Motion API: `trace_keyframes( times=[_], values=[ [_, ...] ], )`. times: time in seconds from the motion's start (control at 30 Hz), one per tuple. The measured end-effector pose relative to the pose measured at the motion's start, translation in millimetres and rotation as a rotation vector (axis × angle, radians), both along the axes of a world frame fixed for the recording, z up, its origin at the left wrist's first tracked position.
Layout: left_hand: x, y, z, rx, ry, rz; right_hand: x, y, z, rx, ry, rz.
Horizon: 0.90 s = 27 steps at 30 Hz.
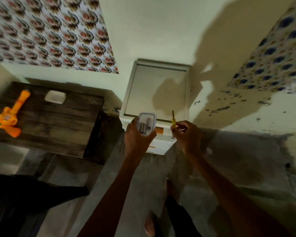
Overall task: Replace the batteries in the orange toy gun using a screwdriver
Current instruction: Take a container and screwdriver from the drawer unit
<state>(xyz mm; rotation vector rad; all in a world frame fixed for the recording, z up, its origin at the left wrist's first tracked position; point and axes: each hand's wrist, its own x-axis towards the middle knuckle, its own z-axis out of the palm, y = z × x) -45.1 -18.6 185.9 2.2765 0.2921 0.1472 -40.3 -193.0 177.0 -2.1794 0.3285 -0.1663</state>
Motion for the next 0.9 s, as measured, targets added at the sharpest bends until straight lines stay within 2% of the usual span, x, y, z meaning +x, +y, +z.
trace_keyframes(
  times=[0.23,0.47,0.67,0.77,0.83,0.9],
  values=[
    [90.7,-23.4,-26.2,0.031,0.045,-0.013,86.8,-10.9,-37.5,-0.067,0.022,-0.024],
    [127.7,-35.8,-59.8,0.088,0.129,-0.014,128.4,-11.0,-61.8,-0.168,0.109,0.008],
    [123.8,-38.7,-58.1,0.076,0.112,-0.017,131.0,-15.9,-77.1,-0.218,0.157,0.034],
    [101.2,-39.9,-49.1,0.038,0.005,0.068,121.2,-19.6,-67.3,-0.169,0.113,0.037],
    [75.7,-40.3,-44.8,0.061,-0.073,0.069,105.7,-23.1,-60.2,-0.156,0.079,0.101],
    [52.5,-39.1,-49.2,0.129,-0.082,-0.042,88.3,-25.8,-57.4,-0.255,0.034,0.264]
  ],
)
